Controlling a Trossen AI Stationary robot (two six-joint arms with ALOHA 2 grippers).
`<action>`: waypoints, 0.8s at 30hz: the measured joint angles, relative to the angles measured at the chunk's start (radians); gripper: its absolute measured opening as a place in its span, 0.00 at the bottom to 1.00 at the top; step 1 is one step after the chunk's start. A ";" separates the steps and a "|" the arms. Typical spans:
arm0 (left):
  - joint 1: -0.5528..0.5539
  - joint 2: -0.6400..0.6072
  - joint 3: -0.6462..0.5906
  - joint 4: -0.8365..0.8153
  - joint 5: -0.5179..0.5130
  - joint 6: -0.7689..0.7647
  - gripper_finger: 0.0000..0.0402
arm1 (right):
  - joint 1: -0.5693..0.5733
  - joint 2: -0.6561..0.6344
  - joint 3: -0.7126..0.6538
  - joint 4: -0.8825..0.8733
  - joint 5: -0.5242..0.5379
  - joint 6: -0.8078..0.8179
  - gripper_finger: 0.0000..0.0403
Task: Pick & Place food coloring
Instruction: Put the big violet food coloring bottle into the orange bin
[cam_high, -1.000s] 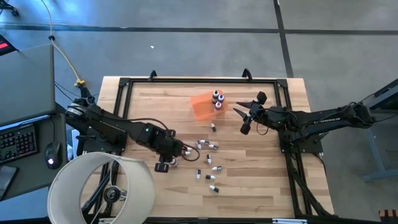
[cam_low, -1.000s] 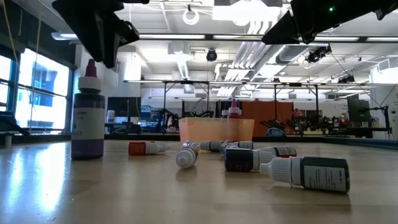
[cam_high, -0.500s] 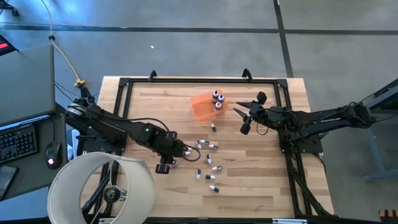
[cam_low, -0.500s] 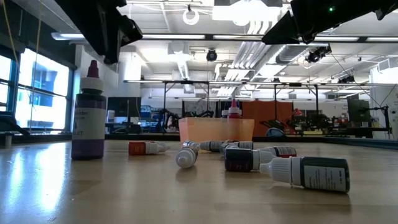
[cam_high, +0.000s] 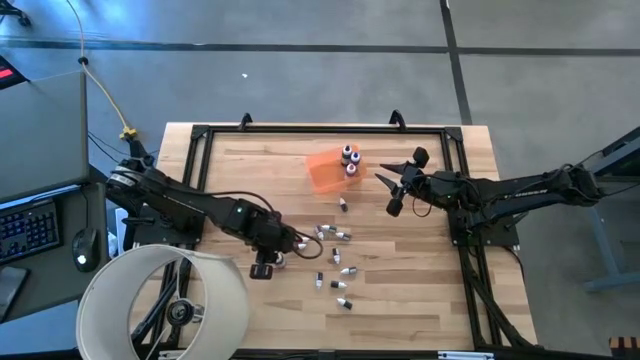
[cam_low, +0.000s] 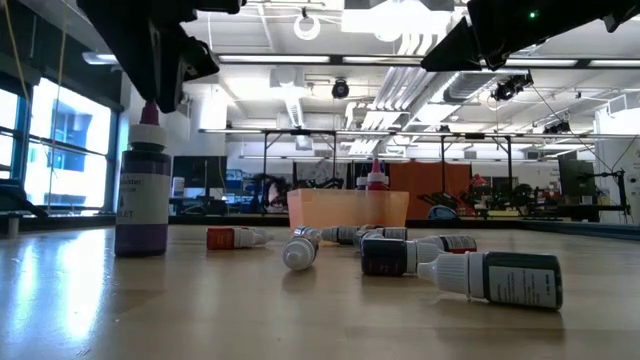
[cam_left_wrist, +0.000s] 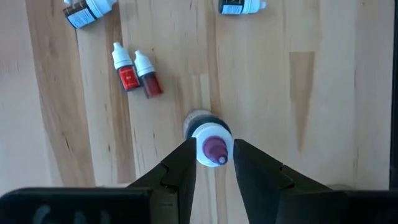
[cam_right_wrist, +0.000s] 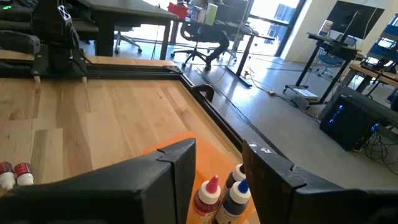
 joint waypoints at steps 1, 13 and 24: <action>0.000 0.007 0.000 0.001 0.003 0.000 0.26 | 0.000 0.000 0.000 0.000 0.000 0.000 0.31; 0.000 0.063 0.002 -0.007 0.035 -0.012 0.26 | 0.000 0.000 0.000 0.000 0.000 0.000 0.31; 0.000 0.070 0.002 -0.012 0.028 -0.007 0.25 | 0.000 0.000 0.000 0.000 0.000 0.000 0.31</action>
